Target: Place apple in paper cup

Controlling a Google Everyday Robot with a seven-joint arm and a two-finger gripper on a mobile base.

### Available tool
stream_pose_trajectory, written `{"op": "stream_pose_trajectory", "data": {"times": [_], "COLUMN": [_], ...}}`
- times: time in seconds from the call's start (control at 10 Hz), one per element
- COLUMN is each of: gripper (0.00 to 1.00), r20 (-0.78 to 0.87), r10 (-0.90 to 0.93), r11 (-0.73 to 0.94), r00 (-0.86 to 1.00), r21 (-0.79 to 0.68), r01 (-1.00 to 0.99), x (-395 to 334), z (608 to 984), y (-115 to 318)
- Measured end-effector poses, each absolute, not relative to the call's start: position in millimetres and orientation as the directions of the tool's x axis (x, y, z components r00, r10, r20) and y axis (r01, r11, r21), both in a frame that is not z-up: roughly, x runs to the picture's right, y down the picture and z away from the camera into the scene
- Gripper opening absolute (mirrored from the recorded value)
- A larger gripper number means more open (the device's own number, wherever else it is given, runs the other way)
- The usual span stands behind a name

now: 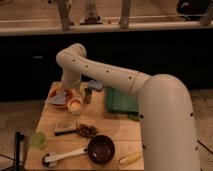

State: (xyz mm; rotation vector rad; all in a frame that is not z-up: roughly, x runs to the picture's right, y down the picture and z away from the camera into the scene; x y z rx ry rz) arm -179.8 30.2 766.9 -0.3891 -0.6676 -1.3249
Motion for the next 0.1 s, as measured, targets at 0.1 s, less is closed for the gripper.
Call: {"op": "stream_pose_trajectory", "data": {"times": [0.1], "gripper": [0.80], "r20": [0.646], "r10": [-0.757], "r11": [0.219], "r00": [0.099], "r21": [0.109], "r01": [0.970], "x": [-179.8], "z": [766.9], "y": [30.2]}}
